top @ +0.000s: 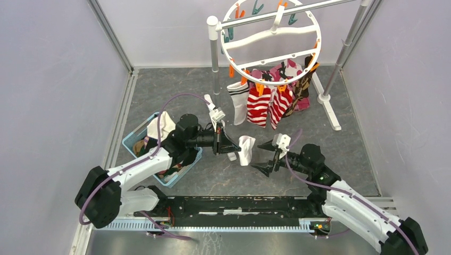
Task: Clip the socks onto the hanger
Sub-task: Pick up the sock from the bin.
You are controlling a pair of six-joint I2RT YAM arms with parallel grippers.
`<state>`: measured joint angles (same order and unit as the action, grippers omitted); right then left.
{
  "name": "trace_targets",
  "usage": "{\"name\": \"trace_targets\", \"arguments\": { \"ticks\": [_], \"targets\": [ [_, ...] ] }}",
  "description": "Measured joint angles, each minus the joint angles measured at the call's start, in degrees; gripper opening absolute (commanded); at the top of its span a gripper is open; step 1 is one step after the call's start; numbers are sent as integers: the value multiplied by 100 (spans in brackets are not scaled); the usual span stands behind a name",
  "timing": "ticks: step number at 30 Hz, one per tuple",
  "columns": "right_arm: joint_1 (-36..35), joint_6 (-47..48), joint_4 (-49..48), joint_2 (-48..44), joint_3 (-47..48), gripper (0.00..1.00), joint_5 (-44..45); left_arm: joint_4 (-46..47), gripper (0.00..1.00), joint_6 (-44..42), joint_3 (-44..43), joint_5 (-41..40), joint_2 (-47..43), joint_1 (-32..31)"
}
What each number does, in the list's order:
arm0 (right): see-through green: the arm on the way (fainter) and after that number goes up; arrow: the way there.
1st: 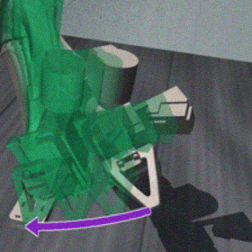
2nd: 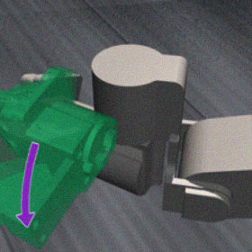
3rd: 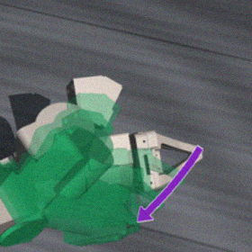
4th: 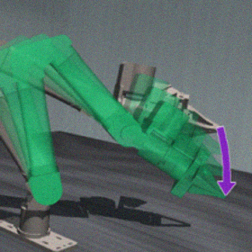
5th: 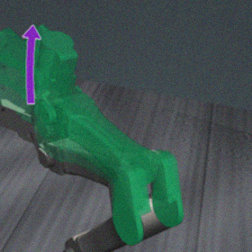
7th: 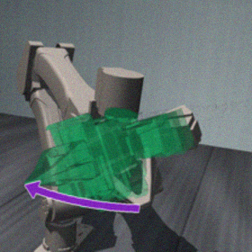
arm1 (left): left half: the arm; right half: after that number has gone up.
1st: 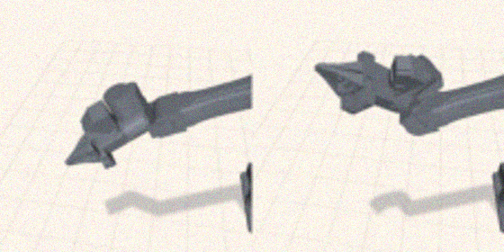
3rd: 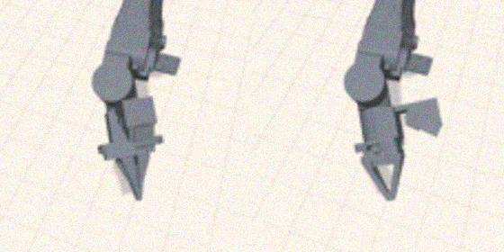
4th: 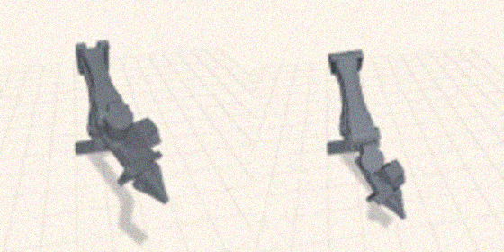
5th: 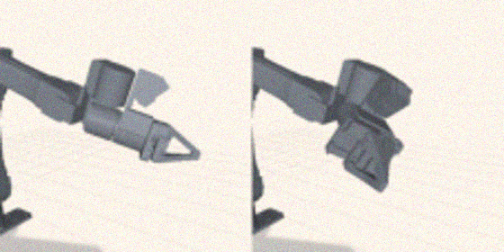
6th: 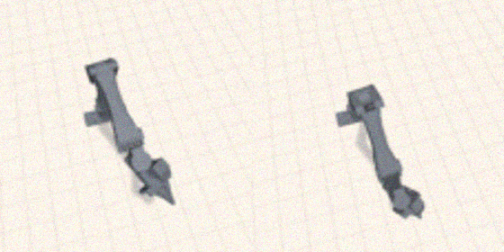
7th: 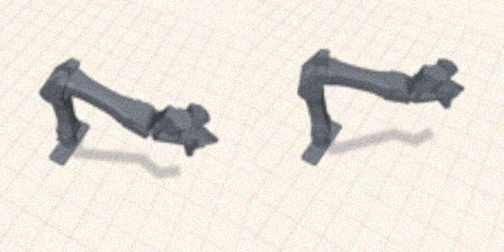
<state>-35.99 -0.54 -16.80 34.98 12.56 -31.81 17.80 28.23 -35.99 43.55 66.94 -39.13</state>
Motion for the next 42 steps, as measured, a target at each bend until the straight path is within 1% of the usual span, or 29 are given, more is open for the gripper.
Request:
{"name": "trace_targets", "arguments": {
  "ticks": [10,16,18,20,23,24,26,27,30,32,35,36,37,39,42],
  "targets": [
    [-946,125,-201,645,125,80,695,841,2,603,111,310,188,0],
    [-1268,42,-446,846,197,68,1158,990,2,796,229,313,258,0],
    [-1325,-15,-527,940,251,61,1261,1019,2,831,234,308,284,0],
    [-1392,-70,-601,1045,321,49,1346,1038,2,850,238,306,299,0],
    [-1462,-223,-719,1176,376,29,1456,1075,3,861,245,291,326,0],
    [-1469,-225,-730,1187,378,20,1480,1093,5,863,249,284,334,0],
    [-1484,-302,-732,1182,378,2,1587,1113,12,868,258,249,348,0],
    [-1493,-369,-732,1156,378,0,1679,1115,17,870,262,212,350,0],
    [-1493,-468,-678,949,367,0,1976,1147,33,905,271,79,341,0],
    [-1493,-529,-634,710,345,0,2194,1165,49,909,341,-46,260,0],
    [-1493,-634,-632,280,267,0,2514,1244,79,916,601,-302,-44,7],
    [-1491,-680,-643,136,223,0,2610,1281,87,916,702,-409,-179,7],
    [-1491,-723,-669,-22,164,0,2704,1370,92,946,850,-533,-354,7],
    [-1493,-822,-688,-356,26,0,2879,1613,97,1014,1154,-809,-675,13],
    [-1491,-935,-776,-789,-173,0,3115,2208,98,1355,1672,-1207,-1008,13]
  ]
}}
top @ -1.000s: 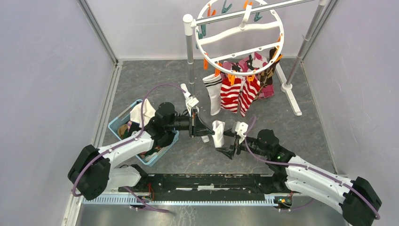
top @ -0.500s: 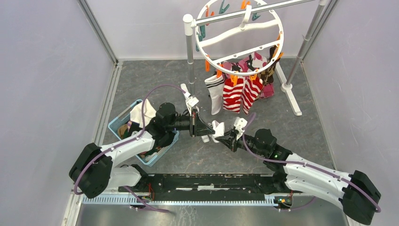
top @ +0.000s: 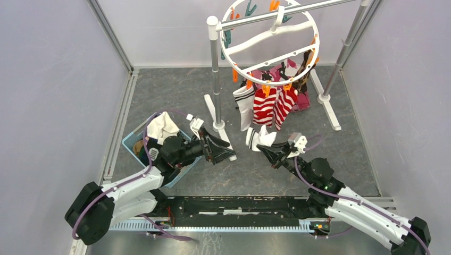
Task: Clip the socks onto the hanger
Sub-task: Pick up the sock from the bin.
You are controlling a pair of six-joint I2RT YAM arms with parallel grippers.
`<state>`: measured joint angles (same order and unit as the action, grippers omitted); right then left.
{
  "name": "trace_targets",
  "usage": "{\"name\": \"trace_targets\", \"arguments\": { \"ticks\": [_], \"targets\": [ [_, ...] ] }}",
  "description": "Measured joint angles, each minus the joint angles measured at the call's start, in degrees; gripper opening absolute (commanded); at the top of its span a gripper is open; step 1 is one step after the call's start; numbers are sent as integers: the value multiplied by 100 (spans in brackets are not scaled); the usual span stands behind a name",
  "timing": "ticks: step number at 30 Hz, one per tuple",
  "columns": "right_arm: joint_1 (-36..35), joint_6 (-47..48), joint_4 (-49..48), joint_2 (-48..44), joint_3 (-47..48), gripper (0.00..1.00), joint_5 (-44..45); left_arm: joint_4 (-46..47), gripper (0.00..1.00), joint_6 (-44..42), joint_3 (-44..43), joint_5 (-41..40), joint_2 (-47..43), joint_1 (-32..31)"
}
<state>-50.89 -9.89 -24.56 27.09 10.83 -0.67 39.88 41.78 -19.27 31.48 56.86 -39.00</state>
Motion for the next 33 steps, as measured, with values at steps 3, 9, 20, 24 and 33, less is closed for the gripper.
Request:
{"name": "trace_targets", "arguments": {
  "ticks": [3,9,20,24,33],
  "targets": [
    [0,-131,-138,-238,-70,0,181,688,98,562,396,-315,33,0],
    [0,-529,-656,-190,-179,0,291,1893,97,1788,638,-944,662,-153],
    [0,-1130,-1412,-39,-496,0,426,3335,90,3434,527,-1510,2048,-570],
    [-2,-1237,-1631,66,-496,0,424,3735,81,3727,398,-1600,2468,-695],
    [0,-1412,-1878,267,-511,0,413,4535,62,4454,-90,-1641,3633,-960]
  ]
}}
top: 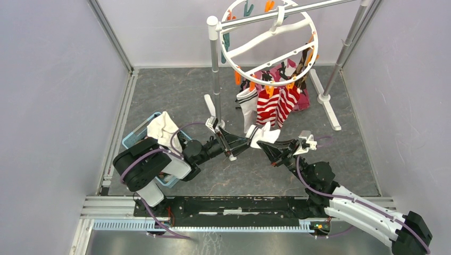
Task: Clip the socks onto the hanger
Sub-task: Pick up the sock from the bin.
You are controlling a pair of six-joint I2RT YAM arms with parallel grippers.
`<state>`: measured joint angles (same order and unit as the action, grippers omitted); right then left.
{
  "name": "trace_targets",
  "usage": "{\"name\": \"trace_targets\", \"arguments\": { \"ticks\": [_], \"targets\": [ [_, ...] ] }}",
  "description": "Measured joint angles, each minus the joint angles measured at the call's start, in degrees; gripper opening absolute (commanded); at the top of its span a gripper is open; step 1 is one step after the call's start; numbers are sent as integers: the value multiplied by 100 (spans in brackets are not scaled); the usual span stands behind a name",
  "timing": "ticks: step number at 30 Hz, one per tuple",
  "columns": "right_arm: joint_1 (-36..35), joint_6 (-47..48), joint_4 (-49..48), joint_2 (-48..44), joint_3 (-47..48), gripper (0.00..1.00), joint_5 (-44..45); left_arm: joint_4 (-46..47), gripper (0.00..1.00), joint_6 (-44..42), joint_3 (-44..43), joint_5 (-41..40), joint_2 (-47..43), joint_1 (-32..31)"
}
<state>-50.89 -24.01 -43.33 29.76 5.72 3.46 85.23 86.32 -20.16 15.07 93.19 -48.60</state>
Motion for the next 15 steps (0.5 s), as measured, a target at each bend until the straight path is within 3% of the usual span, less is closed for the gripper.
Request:
{"name": "trace_targets", "arguments": {
  "ticks": [8,15],
  "targets": [
    [0,-17,96,-302,-96,0,13,24,24,188,-59,-61,162,-13],
    [0,-15,321,-632,-221,0,118,28,2,190,-177,-13,249,7]
  ]
}}
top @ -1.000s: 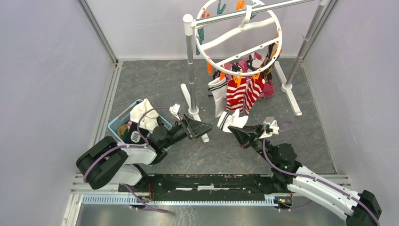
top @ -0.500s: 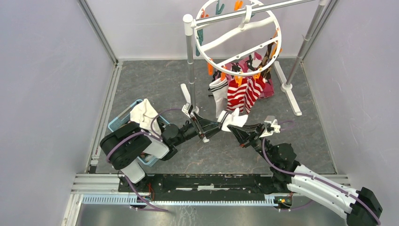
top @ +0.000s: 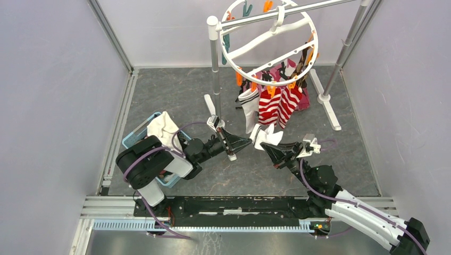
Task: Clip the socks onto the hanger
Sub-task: Pick up the sock from the bin.
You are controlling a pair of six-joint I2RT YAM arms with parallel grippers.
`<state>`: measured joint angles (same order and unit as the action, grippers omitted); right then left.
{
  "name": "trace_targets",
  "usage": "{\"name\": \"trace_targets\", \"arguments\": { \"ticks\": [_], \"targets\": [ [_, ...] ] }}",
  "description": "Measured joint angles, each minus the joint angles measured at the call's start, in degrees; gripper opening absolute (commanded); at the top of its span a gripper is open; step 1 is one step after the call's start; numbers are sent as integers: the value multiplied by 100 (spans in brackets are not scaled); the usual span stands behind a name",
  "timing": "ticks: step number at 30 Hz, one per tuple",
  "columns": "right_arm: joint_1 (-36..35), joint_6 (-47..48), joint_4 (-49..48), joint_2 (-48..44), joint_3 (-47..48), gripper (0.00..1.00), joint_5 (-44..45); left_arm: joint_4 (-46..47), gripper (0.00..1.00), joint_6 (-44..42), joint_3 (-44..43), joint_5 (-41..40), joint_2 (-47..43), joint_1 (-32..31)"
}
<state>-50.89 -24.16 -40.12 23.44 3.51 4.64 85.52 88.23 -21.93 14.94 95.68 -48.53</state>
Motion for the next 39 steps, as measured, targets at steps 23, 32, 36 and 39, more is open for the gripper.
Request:
{"name": "trace_targets", "arguments": {
  "ticks": [23,32,36,39],
  "targets": [
    [0,1252,2188,-1248,201,82,761,-6332,2,-7267,-1073,-435,-4048,-138],
    [-2,2275,2472,-330,745,86,-223,-9186,2,-10144,-2026,-1045,-4013,-929],
    [-2,2684,2549,44,944,86,-710,-9621,2,-10953,-2229,-1261,-4092,-1209],
    [0,2968,2557,243,1064,87,-1027,-9724,2,-11516,-2260,-1274,-4236,-1438]
  ]
}}
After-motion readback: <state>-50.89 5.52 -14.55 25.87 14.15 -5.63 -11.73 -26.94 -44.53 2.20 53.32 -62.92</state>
